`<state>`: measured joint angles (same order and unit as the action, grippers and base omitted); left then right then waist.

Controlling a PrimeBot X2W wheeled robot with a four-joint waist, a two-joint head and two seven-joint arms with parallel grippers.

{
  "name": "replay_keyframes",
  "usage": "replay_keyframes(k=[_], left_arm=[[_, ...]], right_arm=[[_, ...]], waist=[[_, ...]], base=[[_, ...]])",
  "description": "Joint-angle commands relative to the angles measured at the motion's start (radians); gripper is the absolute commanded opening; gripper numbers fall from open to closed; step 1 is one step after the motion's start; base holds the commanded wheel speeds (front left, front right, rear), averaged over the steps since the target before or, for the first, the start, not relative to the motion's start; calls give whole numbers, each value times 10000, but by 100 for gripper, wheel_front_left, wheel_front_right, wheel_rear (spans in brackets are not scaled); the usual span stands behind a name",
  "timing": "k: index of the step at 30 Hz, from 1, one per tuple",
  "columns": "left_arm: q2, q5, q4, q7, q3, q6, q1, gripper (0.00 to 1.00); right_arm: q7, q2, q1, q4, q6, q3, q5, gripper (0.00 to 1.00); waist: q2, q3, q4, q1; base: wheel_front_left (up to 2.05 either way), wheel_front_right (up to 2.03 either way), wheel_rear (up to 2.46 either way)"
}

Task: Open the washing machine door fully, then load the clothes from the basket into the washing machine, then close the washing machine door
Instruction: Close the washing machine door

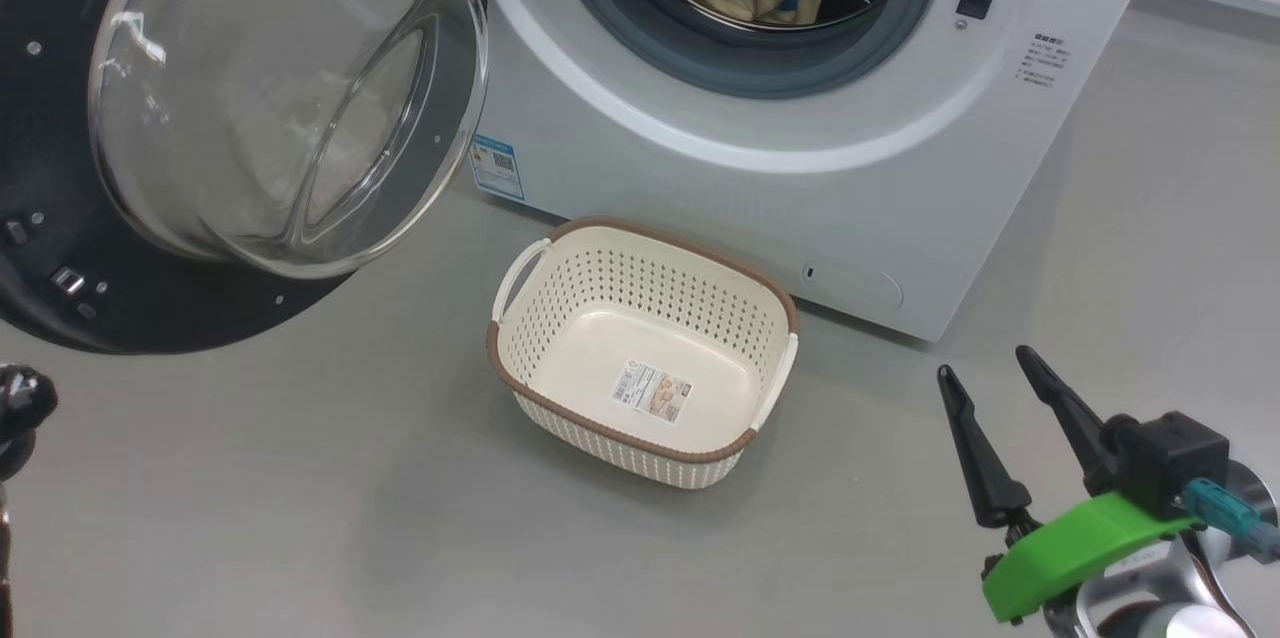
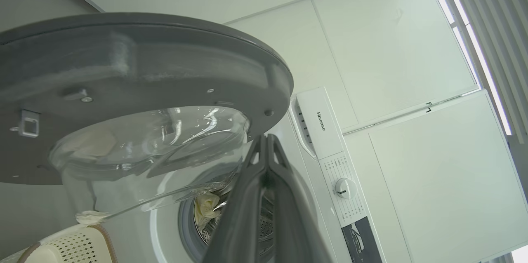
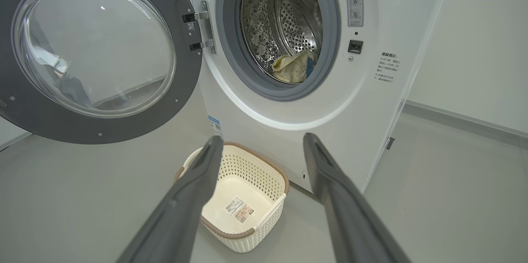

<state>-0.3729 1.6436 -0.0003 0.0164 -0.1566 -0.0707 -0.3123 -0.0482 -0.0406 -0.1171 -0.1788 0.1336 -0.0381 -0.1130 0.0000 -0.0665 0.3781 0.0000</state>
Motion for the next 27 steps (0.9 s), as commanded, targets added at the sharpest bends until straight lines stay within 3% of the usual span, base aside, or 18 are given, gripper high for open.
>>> replay_keyframes(k=[1, 7, 15, 27], left_arm=[[-524, 221, -193, -148, -547, -118, -657, 0], [-757, 1534, 809, -807, -1479, -512, -1282, 0], [-940, 2155, 1983, -1205, -2372, -593, -1914, 0], [-1228, 1509, 3571, -1232, -3550, -598, -2370, 0]], right_arm=[[-37, -97, 467, -416, -29, -156, 50, 100], [-259, -224, 499, -573, -29, -162, 75, 100], [-553, -434, 477, -767, -29, -196, 54, 100], [-1129, -721, 465, -1185, -29, -322, -57, 100]], waist=[[0, -35, -6, 0], [0, -221, -76, 0], [0, -325, -275, 0], [0, -577, -896, 0]], base=[[0, 0, 0], [0, 0, 0], [0, 0, 0], [0, 0, 0]])
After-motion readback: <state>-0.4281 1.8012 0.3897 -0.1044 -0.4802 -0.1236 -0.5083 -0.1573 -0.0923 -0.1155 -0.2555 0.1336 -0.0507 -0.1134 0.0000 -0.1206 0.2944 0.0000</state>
